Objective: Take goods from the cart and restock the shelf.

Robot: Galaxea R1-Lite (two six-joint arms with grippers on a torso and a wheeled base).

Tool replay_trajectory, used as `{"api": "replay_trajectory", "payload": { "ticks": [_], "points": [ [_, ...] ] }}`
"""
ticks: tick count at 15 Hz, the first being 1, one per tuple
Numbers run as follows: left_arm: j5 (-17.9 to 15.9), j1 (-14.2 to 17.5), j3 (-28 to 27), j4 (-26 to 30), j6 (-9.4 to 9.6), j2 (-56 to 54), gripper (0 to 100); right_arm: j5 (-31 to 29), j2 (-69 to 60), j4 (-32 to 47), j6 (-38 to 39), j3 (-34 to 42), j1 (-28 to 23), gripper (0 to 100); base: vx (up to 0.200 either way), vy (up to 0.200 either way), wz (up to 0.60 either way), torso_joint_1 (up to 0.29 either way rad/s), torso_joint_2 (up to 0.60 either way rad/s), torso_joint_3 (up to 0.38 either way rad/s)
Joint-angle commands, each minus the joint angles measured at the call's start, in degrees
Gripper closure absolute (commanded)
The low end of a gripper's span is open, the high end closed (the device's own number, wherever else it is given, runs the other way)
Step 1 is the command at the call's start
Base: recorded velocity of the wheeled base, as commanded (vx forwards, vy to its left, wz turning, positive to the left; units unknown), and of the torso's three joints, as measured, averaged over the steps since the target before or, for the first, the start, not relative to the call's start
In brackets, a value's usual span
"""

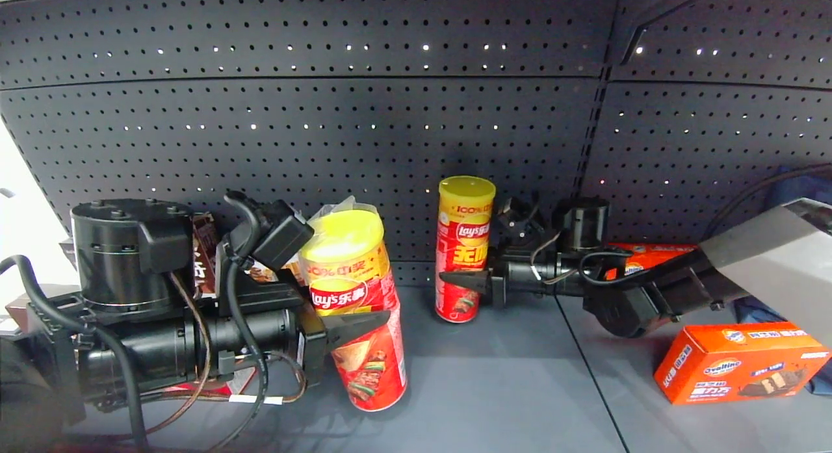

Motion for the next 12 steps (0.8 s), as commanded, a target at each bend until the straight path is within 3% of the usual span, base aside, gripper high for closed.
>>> {"api": "replay_trajectory", "payload": {
  "ticks": [1,4,12],
  "points": [
    [0.01,-0.19,0.02,-0.03,0.0,-0.42,100,-0.18,-6.62,0.28,0.16,3.33,0.11,100,0.0,0.0,0.0,0.0,0.0,0.0],
    [0.1,-0.27,0.11,-0.03,0.0,-1.3,100,-5.18,-11.37,-0.16,0.25,7.46,1.08,100,0.0,0.0,0.0,0.0,0.0,0.0],
    [0.27,-1.33,0.2,0.41,0.09,-2.53,100,-8.52,-25.78,-0.51,1.48,26.01,7.4,100,0.0,0.0,0.0,0.0,0.0,0.0]
  ]
}}
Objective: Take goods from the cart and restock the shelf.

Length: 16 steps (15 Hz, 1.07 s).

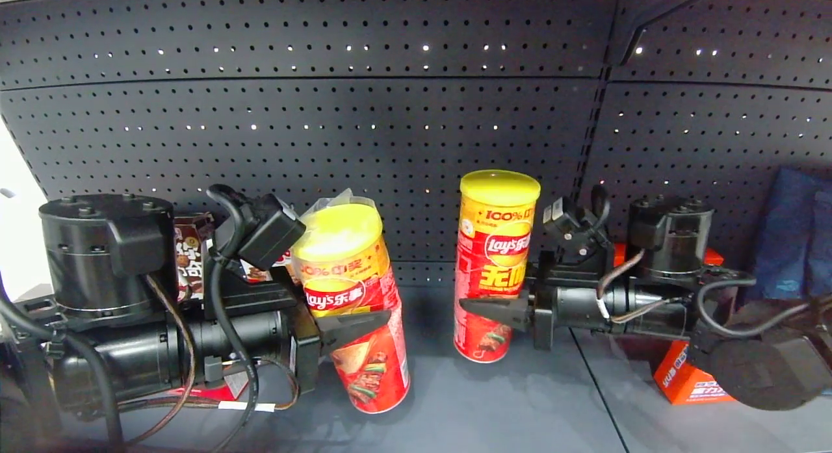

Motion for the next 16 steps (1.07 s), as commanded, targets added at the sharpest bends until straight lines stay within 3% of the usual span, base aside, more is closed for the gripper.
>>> {"api": "replay_trajectory", "payload": {
  "ticks": [1,4,6,16],
  "points": [
    [0.02,-0.59,0.0,0.08,-0.05,-0.11,100,-0.15,-4.86,-1.54,0.12,5.43,1.96,100,0.0,0.0,0.0,0.0,0.0,0.0],
    [1.51,-1.91,-0.08,0.17,0.57,-0.02,100,-0.33,-5.73,-8.39,0.29,14.04,3.98,100,0.0,0.0,0.0,0.0,0.0,0.0],
    [1.69,-1.91,-0.17,0.17,0.65,0.07,100,-0.33,-6.26,-8.75,0.56,16.33,4.07,100,0.0,0.0,0.0,0.0,0.0,0.0],
    [2.3,-1.73,0.0,0.25,0.65,0.16,100,-2.35,3.76,-15.51,0.64,15.71,5.3,100,0.0,0.0,0.0,0.0,0.0,0.0]
  ]
}}
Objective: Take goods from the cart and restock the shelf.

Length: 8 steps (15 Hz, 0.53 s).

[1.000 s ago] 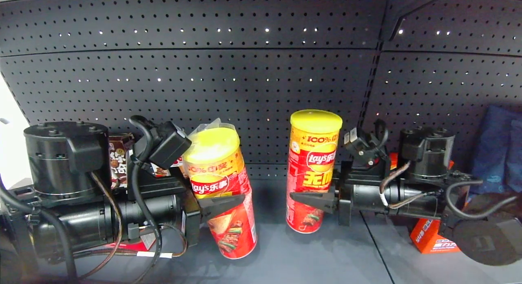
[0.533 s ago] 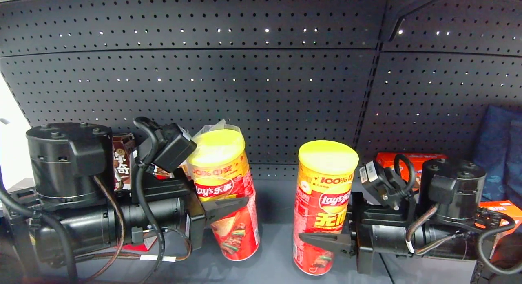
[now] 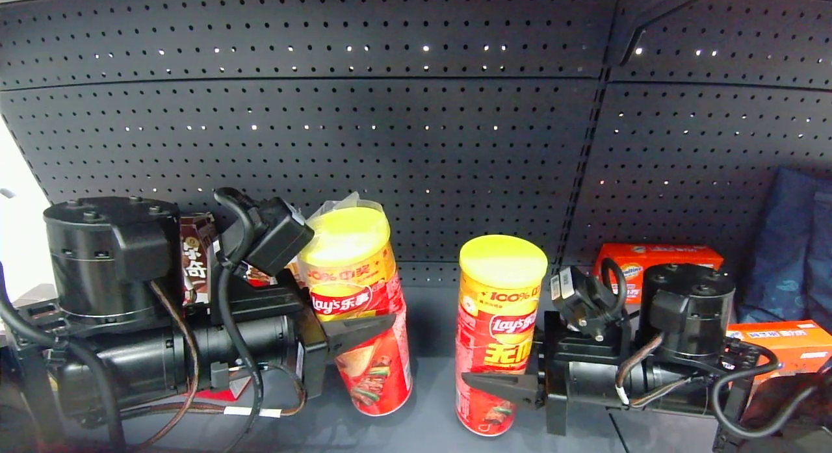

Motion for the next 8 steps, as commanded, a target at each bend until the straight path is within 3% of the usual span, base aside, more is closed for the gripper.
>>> {"api": "replay_trajectory", "payload": {
  "ticks": [1,8],
  "points": [
    [-0.03,0.11,0.0,-0.01,0.0,0.11,100,-1.95,4.11,-1.16,0.01,-0.26,1.19,100,0.0,0.0,0.0,0.0,0.0,0.0],
    [-0.03,0.29,0.18,-0.01,-0.09,0.11,100,-6.7,7.1,-5.2,3.35,-0.17,3.65,100,0.0,0.0,0.0,0.0,0.0,0.0]
  ]
}}
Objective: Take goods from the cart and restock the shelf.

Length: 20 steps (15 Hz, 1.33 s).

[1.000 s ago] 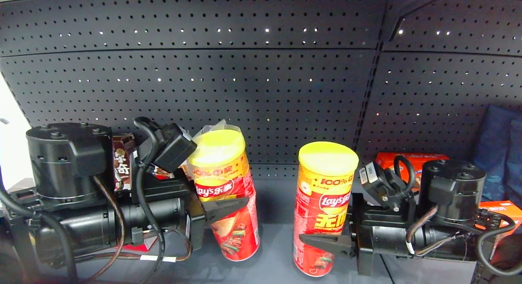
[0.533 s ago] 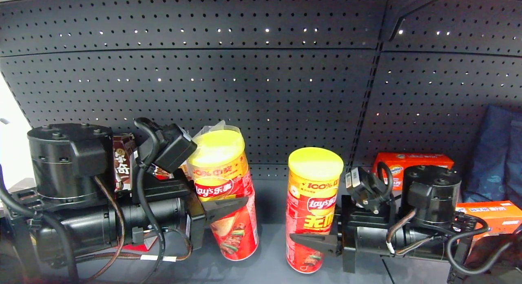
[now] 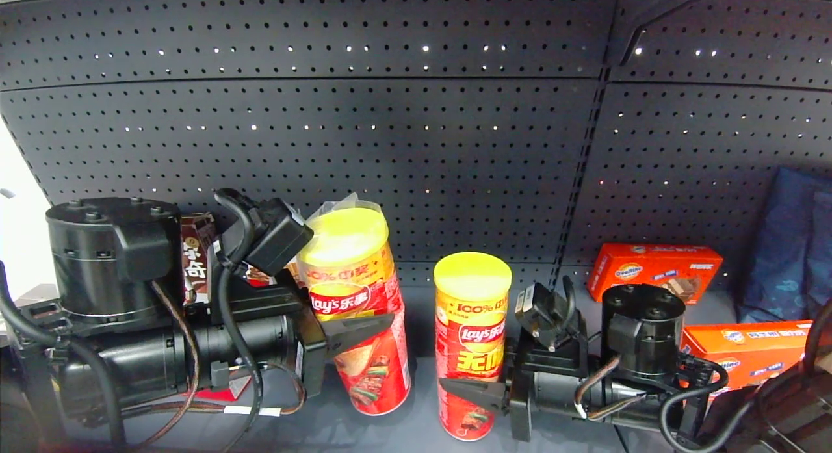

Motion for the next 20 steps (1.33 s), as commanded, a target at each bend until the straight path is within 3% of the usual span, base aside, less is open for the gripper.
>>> {"api": "replay_trajectory", "payload": {
  "ticks": [1,12,13,20],
  "points": [
    [0.04,0.0,-0.02,-0.03,-0.03,0.11,100,-0.01,0.96,-0.37,0.02,0.02,0.21,100,0.0,0.0,0.0,0.0,0.0,0.0],
    [0.04,0.0,0.86,-0.11,-0.03,-0.15,100,-1.07,0.52,-0.54,-0.07,0.99,0.21,100,0.0,0.0,0.0,0.0,0.0,0.0],
    [0.04,0.0,0.86,-0.11,-0.03,-0.15,100,-1.07,0.52,-0.54,-0.07,0.99,0.3,0,0.0,0.0,0.0,0.0,0.0,0.0],
    [0.04,0.0,0.86,-0.11,-0.03,-0.15,100,-1.25,-4.66,-0.45,-0.24,3.1,-0.41,0,0.0,0.0,0.0,0.0,0.0,0.0]
  ]
}}
